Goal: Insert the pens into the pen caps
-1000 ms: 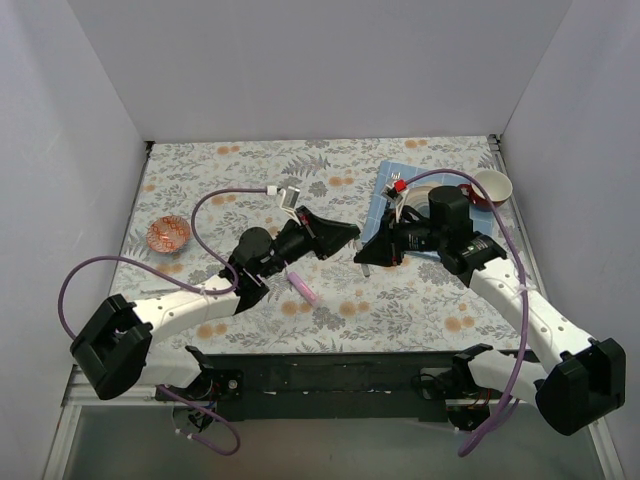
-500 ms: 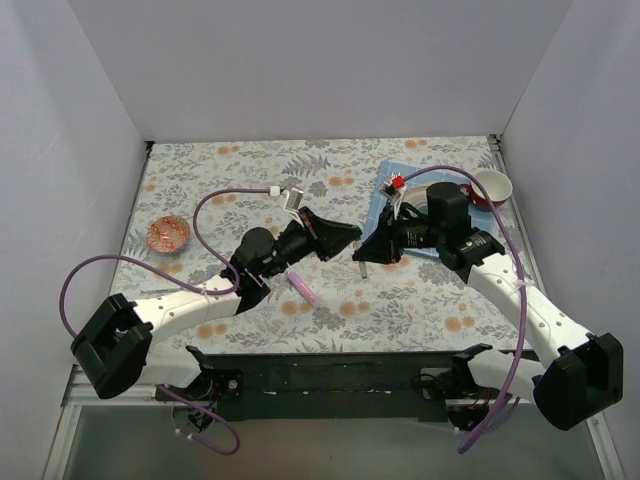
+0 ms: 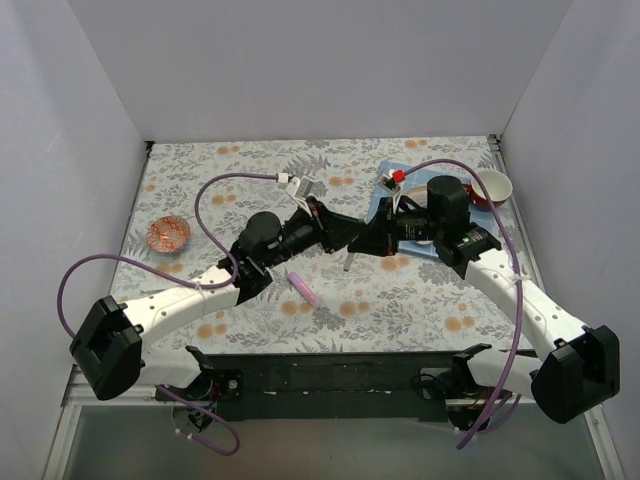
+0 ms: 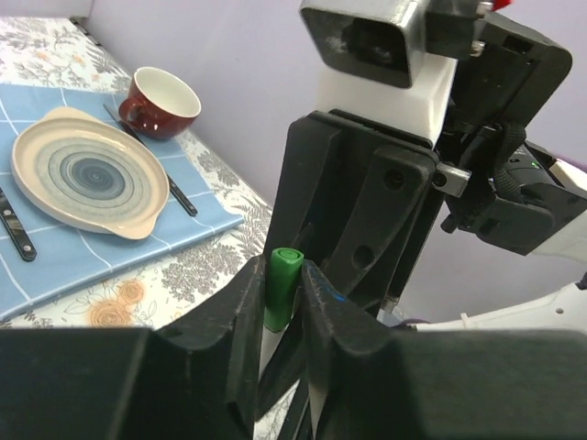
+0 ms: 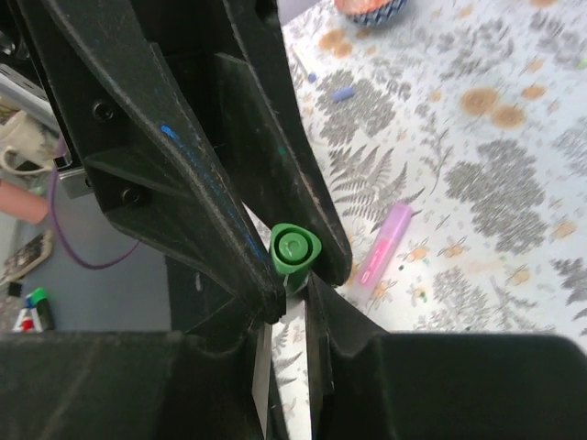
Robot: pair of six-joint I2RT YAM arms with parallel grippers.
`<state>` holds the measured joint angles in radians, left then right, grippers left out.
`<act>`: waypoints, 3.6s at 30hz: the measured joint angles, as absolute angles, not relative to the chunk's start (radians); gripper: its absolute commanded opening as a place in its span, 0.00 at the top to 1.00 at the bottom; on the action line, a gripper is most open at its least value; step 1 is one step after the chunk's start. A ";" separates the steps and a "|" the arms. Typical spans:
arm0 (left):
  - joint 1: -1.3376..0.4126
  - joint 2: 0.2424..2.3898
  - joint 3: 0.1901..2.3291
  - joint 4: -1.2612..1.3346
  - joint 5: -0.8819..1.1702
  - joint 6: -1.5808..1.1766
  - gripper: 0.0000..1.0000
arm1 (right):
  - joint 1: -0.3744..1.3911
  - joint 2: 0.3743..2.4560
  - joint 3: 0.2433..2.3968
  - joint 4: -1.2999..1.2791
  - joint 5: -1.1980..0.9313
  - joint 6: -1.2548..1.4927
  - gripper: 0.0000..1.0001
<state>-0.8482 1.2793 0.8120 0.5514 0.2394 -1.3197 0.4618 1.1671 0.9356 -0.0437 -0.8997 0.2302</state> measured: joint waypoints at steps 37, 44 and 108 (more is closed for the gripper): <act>-0.792 1.142 0.971 0.023 0.667 -1.026 0.31 | 0.471 1.053 0.980 0.236 -0.831 0.333 0.99; -0.792 1.122 0.986 -0.089 0.626 -0.952 0.29 | 0.471 1.044 0.994 0.212 -0.835 0.334 0.99; -0.702 1.245 1.027 0.116 0.873 -0.976 1.00 | 0.512 1.093 0.998 0.198 -0.958 0.374 0.61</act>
